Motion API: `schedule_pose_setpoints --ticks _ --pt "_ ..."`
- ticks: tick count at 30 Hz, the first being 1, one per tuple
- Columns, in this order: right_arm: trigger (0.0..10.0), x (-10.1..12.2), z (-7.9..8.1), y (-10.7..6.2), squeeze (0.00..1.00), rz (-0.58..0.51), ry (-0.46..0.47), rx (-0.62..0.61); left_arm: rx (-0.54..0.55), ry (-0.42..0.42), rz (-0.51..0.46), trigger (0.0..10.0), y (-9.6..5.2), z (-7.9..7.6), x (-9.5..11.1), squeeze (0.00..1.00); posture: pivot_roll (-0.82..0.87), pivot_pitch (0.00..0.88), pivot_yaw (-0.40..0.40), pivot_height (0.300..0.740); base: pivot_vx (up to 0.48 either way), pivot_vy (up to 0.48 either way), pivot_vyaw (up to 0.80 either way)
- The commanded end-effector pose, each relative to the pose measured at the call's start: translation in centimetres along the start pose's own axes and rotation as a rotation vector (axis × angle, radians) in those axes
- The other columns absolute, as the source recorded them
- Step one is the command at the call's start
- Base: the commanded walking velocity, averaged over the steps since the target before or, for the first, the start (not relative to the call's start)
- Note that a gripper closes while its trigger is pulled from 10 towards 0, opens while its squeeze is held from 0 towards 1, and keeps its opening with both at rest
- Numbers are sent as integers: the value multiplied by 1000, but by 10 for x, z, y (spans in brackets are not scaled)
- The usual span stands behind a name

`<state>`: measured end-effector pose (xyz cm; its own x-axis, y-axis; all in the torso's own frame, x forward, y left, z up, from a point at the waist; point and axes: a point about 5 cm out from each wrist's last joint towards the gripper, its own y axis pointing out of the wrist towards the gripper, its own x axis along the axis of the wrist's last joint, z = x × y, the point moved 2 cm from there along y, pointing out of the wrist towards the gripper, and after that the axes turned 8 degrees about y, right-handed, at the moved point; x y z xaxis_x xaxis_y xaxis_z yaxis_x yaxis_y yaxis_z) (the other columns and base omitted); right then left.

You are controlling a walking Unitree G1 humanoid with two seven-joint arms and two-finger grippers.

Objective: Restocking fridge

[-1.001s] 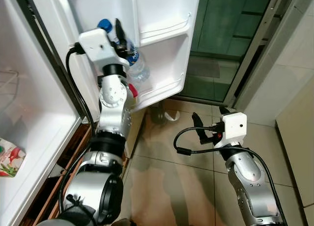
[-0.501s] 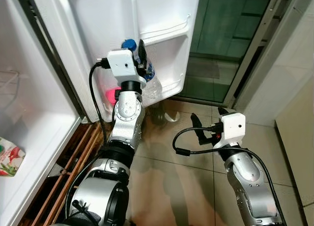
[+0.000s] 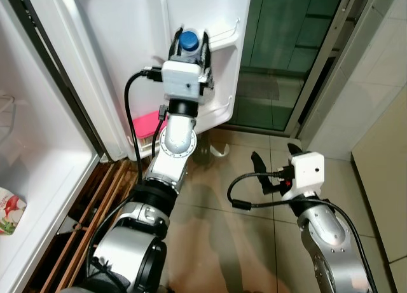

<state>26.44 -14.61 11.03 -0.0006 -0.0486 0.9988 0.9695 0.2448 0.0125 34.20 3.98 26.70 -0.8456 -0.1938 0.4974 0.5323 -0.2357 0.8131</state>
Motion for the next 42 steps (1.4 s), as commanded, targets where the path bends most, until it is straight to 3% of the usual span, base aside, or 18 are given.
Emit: schedule_pose_setpoints --ticks 1,4,6,10,12,13,15,19,20,22,26,30,33,36,42 --pt "10000 5 2 -3 0 -2 -8 18 -75 49 -101 10000 -5 -13 13 0 -248 0 12 740 0 0 0" --pt "10000 6 0 -6 0 7 -14 13 -146 116 -135 10000 -14 -22 15 0 -248 0 10 740 0 0 0" --pt "10000 6 0 -7 0 7 -14 13 -155 118 -138 10000 -16 -22 16 0 -248 0 12 740 0 0 0" --pt "10000 10 -2 -6 0 -2 -16 5 -171 53 -147 10000 -21 -13 22 0 -241 0 22 740 0 0 0" --pt "10000 18 -5 -8 0 -32 -9 -24 -211 -65 -108 10000 -30 0 30 0 -222 0 30 740 0 0 0" --pt "10000 18 -5 -8 0 -32 -9 -24 -211 -65 -108 10000 -30 0 30 0 -222 0 30 740 0 0 0" --pt "10000 23 -6 -11 0 -56 -4 -47 -257 -137 -6 10000 -42 7 28 0 -205 0 34 740 0 0 0" --pt "10000 30 -11 -12 0 -87 -15 -114 -253 -194 94 10000 -45 15 26 0 -178 0 41 740 0 0 0" --pt "10000 37 -13 -12 0 -112 -21 -150 -230 -276 189 10000 -49 22 20 0 -171 0 49 740 0 0 0" --pt "10000 41 -14 -13 0 -123 -21 -159 -232 -323 235 10000 -52 25 19 0 -171 0 49 740 0 0 0" --pt "10000 53 -15 -23 0 -154 -30 -178 -258 -389 475 10000 -91 58 8 0 -142 0 65 740 0 0 0" --pt "10000 38 -22 -22 0 -93 -8 -197 -202 -421 570 10000 -105 76 3 0 -119 0 47 740 0 0 644" --pt "10000 37 -20 -19 0 -90 -16 -174 -180 -414 568 10000 -105 74 4 0 -116 0 41 740 0 -320 585" --pt "10000 40 -16 -4 0 -84 -31 -117 -80 -359 618 10000 -101 74 1 0 -119 0 31 740 0 -469 504" --pt "10000 41 -13 3 0 -90 -27 -95 -61 -313 658 10000 -92 75 -11 0 -119 0 37 740 92 -423 452"
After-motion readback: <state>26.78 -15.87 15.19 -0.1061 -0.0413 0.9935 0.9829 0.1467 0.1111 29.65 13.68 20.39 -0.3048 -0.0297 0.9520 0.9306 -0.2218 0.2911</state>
